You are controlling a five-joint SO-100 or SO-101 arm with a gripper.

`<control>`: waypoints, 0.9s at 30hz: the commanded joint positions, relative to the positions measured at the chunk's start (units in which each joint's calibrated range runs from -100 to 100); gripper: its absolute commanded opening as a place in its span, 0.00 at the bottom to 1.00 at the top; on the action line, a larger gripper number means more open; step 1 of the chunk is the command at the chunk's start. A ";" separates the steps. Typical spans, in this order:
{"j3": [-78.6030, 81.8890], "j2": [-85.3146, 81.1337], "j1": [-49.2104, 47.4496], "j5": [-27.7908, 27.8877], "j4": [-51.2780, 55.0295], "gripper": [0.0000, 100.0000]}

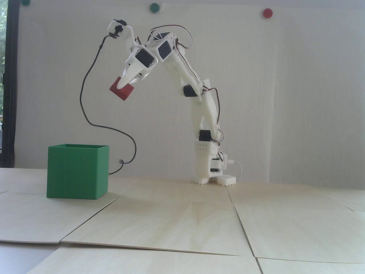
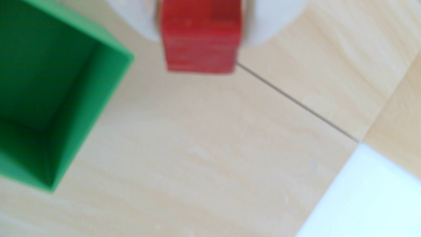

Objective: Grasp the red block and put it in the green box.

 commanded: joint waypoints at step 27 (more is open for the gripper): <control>-15.46 -0.04 10.52 -0.04 -6.90 0.02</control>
